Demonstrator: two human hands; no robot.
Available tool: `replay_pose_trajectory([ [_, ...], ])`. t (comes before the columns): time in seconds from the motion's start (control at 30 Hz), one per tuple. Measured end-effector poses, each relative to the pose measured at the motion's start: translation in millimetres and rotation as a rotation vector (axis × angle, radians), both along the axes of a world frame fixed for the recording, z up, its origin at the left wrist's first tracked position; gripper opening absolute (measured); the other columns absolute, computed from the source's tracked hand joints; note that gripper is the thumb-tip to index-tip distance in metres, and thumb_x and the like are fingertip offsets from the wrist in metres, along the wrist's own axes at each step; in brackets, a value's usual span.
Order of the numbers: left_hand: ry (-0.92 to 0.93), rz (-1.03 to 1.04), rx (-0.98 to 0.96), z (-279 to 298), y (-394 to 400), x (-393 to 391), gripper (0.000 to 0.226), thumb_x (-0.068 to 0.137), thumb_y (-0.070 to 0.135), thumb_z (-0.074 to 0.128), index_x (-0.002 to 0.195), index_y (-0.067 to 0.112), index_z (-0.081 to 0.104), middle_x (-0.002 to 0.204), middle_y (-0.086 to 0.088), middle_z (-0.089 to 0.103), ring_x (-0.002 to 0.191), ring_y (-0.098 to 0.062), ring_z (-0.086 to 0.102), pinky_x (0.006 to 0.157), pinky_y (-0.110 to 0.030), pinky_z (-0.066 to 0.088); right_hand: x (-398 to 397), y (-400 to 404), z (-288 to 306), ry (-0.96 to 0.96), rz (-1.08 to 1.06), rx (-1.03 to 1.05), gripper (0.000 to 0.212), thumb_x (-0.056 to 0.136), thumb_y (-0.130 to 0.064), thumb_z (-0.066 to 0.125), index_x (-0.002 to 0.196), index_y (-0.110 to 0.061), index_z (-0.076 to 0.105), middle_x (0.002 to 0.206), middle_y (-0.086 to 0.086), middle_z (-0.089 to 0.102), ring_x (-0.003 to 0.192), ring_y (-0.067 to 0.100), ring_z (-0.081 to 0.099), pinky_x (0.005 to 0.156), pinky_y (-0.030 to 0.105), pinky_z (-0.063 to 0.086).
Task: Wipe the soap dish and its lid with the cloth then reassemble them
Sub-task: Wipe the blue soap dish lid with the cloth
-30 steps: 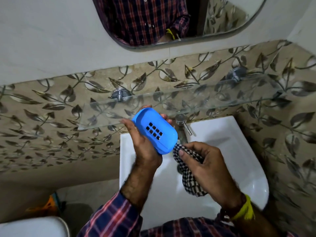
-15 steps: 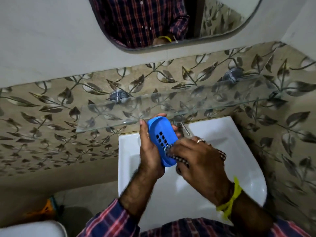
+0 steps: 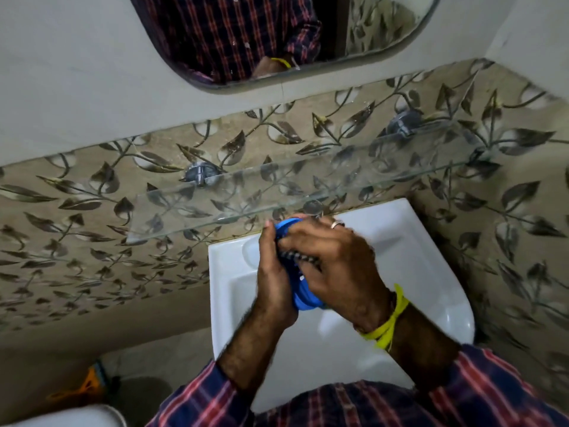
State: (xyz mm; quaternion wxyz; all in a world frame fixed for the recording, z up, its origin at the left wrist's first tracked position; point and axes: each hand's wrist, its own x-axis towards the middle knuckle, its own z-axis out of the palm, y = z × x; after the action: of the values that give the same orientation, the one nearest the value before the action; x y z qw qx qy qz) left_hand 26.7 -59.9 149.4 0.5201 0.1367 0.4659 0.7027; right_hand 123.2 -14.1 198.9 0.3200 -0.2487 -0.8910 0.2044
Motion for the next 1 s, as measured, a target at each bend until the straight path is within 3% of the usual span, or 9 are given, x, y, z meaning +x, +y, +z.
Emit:
replay_pose_trajectory([
  [0.13, -0.066, 0.035, -0.038, 6, 0, -19, 0.067, 0.084, 0.075, 0.044, 0.094, 0.020, 0.080, 0.083, -0.013, 0.073, 0.073, -0.027, 0.070, 0.070, -0.035, 0.058, 25, -1, -14, -0.155, 0.153, 0.056, 0.034, 0.074, 0.000, 0.062, 0.095, -0.023, 0.075, 0.097, -0.008, 0.072, 0.083, 0.022, 0.063, 0.076, 0.034, 0.052],
  [0.23, -0.057, 0.096, -0.060, 5, 2, -23, 0.072, 0.083, 0.079, 0.040, 0.078, 0.021, 0.082, 0.080, -0.008, 0.074, 0.073, -0.025, 0.071, 0.072, -0.036, 0.058, 36, 6, -22, 0.072, -0.047, -0.143, 0.031, 0.082, -0.005, 0.066, 0.102, -0.027, 0.073, 0.101, -0.012, 0.067, 0.080, 0.011, 0.060, 0.071, 0.034, 0.052],
  [0.3, -0.035, 0.132, -0.109, 4, 0, -20, 0.072, 0.082, 0.081, 0.040, 0.090, 0.021, 0.079, 0.086, -0.008, 0.073, 0.078, -0.024, 0.072, 0.071, -0.035, 0.060, 42, 10, -23, 0.176, -0.099, -0.281, 0.030, 0.083, -0.020, 0.071, 0.112, -0.029, 0.069, 0.106, -0.015, 0.063, 0.083, 0.006, 0.060, 0.074, 0.034, 0.053],
  [0.43, 0.000, 0.100, -0.190, 6, -4, -12, 0.087, 0.068, 0.085, 0.043, 0.113, 0.014, 0.063, 0.101, -0.014, 0.066, 0.103, -0.032, 0.066, 0.099, -0.047, 0.052, 46, -4, -26, -0.117, -0.008, -0.142, 0.061, 0.064, -0.060, 0.079, 0.117, -0.032, 0.068, 0.115, -0.016, 0.064, 0.102, 0.010, 0.061, 0.084, 0.026, 0.050],
  [0.6, 0.102, 0.047, -0.201, 9, -10, -7, 0.091, 0.060, 0.090, 0.043, 0.123, 0.026, 0.056, 0.105, -0.015, 0.062, 0.111, -0.037, 0.066, 0.093, -0.048, 0.052, 42, -7, -34, -0.161, -0.099, 0.028, 0.042, 0.064, -0.037, 0.083, 0.103, -0.032, 0.072, 0.092, -0.015, 0.072, 0.079, 0.017, 0.061, 0.063, 0.023, 0.045],
  [0.67, 0.277, 0.074, -0.193, 6, -20, -14, 0.080, 0.069, 0.089, 0.043, 0.133, 0.041, 0.047, 0.128, -0.015, 0.058, 0.123, -0.036, 0.062, 0.093, -0.038, 0.055, 48, 6, -32, -0.171, -0.073, -0.077, 0.041, 0.062, -0.037, 0.078, 0.103, -0.035, 0.070, 0.084, -0.021, 0.068, 0.077, 0.008, 0.056, 0.062, 0.021, 0.043],
  [0.8, 1.187, -0.223, -0.123, 0, -42, -52, 0.084, 0.060, 0.068, 0.081, 0.135, 0.045, 0.051, 0.151, 0.010, 0.047, 0.141, -0.005, 0.041, 0.110, -0.015, 0.034, 65, 38, -20, -0.181, 0.098, -0.475, 0.044, 0.060, -0.026, 0.069, 0.102, -0.040, 0.068, 0.080, -0.015, 0.062, 0.049, 0.006, 0.064, 0.043, 0.020, 0.045],
  [0.9, 1.298, -0.440, -0.164, 5, -37, -49, 0.062, 0.053, 0.059, 0.093, 0.108, 0.039, 0.072, 0.113, 0.022, 0.071, 0.108, 0.003, 0.064, 0.093, -0.024, 0.052, 67, 57, -10, -0.205, 0.187, -0.530, 0.047, 0.065, -0.009, 0.073, 0.106, -0.033, 0.072, 0.086, -0.008, 0.066, 0.062, 0.023, 0.070, 0.057, 0.035, 0.058],
  [1.0, 1.153, -0.230, -0.220, 2, -28, -30, 0.022, 0.069, 0.031, 0.094, 0.070, 0.031, 0.072, 0.061, 0.017, 0.063, 0.056, 0.001, 0.053, 0.058, -0.024, 0.042, 63, 62, -8, -0.133, 0.178, -0.379, 0.055, 0.072, -0.003, 0.081, 0.121, -0.026, 0.069, 0.105, -0.024, 0.065, 0.097, 0.007, 0.064, 0.087, 0.036, 0.055],
])
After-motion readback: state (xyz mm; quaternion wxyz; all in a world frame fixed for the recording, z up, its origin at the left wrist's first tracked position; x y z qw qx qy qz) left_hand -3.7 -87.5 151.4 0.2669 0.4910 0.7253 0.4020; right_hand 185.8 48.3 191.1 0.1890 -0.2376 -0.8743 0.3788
